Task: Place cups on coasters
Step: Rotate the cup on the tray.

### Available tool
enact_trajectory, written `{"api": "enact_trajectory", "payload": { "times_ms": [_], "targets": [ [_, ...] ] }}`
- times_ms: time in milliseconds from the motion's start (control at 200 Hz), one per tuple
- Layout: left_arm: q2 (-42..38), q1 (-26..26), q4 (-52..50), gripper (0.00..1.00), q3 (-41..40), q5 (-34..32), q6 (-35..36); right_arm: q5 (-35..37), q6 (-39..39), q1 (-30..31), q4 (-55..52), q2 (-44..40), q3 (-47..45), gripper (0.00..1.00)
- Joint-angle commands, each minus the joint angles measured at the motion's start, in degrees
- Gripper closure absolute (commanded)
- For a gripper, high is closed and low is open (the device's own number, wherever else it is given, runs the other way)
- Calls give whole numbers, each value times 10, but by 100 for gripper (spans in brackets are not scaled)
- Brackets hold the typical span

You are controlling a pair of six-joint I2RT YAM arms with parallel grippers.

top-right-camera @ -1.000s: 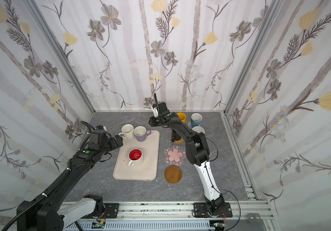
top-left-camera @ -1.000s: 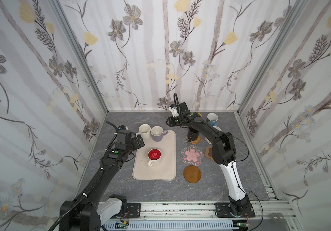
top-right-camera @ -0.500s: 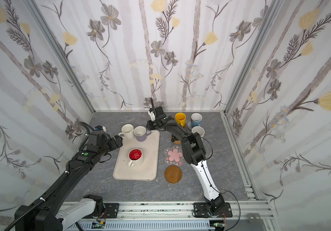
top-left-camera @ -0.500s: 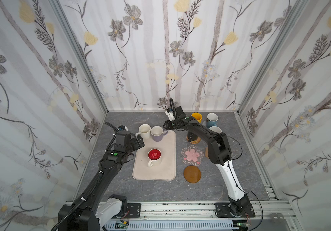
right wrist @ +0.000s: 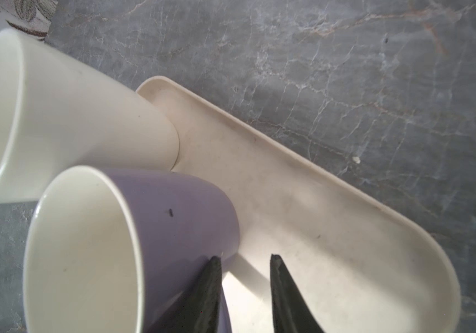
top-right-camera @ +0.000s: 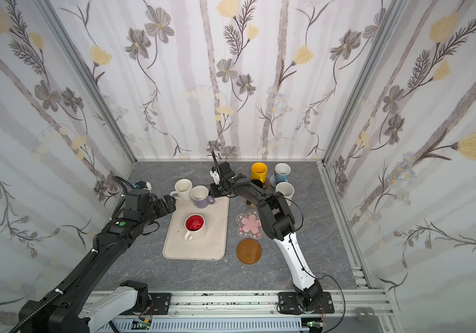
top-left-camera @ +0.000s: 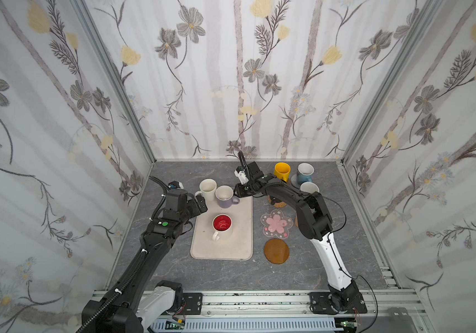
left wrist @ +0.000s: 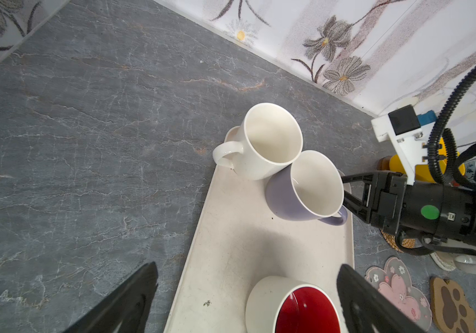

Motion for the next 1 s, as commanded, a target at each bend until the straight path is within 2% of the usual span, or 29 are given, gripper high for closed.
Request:
{"api": "enact_trajectory", "payload": {
  "times_ms": [0,240,340,610,824,994],
  "targets": [
    [-4,0,16,0,-3,0,1,-2,2,4,33,-24,-28,69],
    [-4,1,16,0,-3,-1,1,-3,19,17,90,-75,-131,69],
    [-3,0,16,0,-4,0,1,20,24,23,111,-96,-168,69],
    [-1,0,19,0,-5,10,7,68,-12,23,100,-157,-205,55],
    [4,1,20,0,-3,7,8,94,-68,36,59,-193,-205,39],
    [12,1,20,0,-5,7,7,110,-88,54,40,-186,-188,36]
  ]
}}
